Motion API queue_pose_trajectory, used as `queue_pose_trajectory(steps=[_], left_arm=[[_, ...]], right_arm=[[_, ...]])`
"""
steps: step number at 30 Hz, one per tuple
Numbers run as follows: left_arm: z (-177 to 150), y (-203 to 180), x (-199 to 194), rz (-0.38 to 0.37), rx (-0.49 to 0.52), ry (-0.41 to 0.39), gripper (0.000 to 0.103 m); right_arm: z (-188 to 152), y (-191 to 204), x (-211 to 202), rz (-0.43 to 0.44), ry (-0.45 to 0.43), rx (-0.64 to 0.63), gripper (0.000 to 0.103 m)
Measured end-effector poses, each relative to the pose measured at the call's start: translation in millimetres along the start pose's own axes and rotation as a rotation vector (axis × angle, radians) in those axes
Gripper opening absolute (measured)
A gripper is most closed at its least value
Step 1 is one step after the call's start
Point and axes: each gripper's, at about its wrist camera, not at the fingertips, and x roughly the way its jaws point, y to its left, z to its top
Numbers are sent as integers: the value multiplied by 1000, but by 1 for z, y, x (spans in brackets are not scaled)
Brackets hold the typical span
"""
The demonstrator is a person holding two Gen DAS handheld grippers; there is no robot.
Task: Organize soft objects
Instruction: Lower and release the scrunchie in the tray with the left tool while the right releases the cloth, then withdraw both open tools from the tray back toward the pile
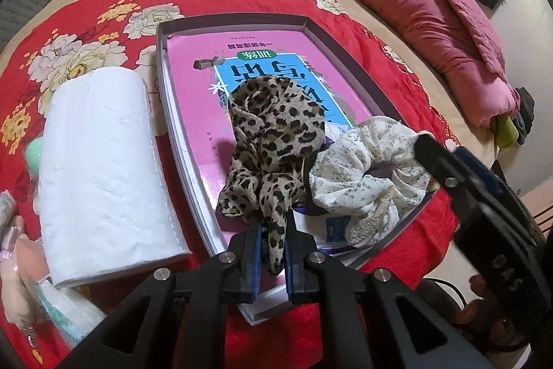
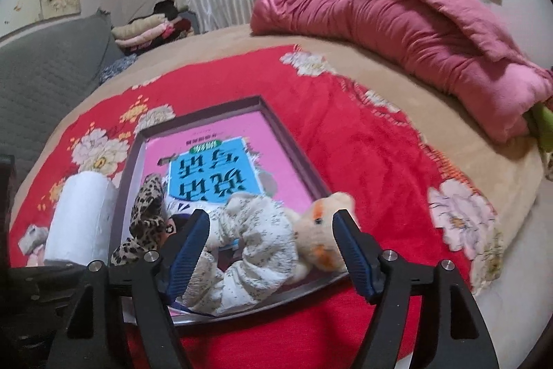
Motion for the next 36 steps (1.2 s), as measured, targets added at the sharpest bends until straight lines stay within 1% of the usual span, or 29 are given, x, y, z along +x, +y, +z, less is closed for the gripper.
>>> queue_pose_trajectory(steps=[3,6,9,10,11,12,13,16,20,26,30,32,34,36], left_arm=[[1,-1,-1,-7,-1,6,12],[1,-3,-1,-17,1,9,17],[1,-6,-1,-37,0,15,31],[1,-6,-2,-48,0,13,40],[1,-7,-3,-64,-1,9,42],[1,-8,-5,-82,-4,3,43],[1,-9,-7,-86,-3,-4,45],[1,-10,-8,-74,7,-9,46],[1,-10,-12,-71,10,-17,53],[0,-9,-23,-84,15,-47,55],[1,-9,-34,-78,10,-79,56],[2,-10,-40,-86,9,-93,62],[3,-12,-44,-80,17,-101,65],[5,-14,-48,-75,27,-109,65]], right_arm=[[-2,-4,-8,-2,3,14,76],[-2,-3,-7,-3,8,9,76],[-4,-1,-3,4,31,-1,76],[-3,0,-2,6,34,-5,76],[-3,0,-2,10,32,-8,76],[-3,0,-2,12,28,-7,76],[-4,0,-2,13,26,-6,76],[-4,0,-3,13,23,-2,76],[-3,-4,-5,13,13,19,76],[-3,-20,-3,18,19,93,76],[-3,-27,-3,17,12,133,77],[-4,-30,-4,20,10,144,77],[-4,-30,-4,20,10,147,77],[-3,-31,-4,19,9,149,77]])
